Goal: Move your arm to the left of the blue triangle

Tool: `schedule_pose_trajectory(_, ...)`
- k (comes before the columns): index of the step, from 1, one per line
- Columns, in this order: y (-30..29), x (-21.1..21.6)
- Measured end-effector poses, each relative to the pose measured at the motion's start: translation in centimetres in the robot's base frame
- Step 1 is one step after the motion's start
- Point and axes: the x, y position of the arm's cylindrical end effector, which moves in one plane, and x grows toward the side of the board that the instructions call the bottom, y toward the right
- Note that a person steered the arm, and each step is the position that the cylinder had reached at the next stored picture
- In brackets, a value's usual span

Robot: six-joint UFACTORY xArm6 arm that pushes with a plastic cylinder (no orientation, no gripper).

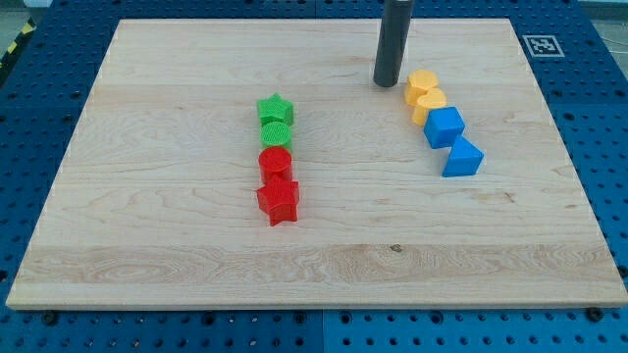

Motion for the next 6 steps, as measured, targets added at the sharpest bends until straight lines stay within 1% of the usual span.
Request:
schedule_pose_trajectory(1,-0.6,1.0)
schedule_pose_trajectory(4,-0.9,8.3)
schedule_pose_trajectory(6,-0.9,11.4)
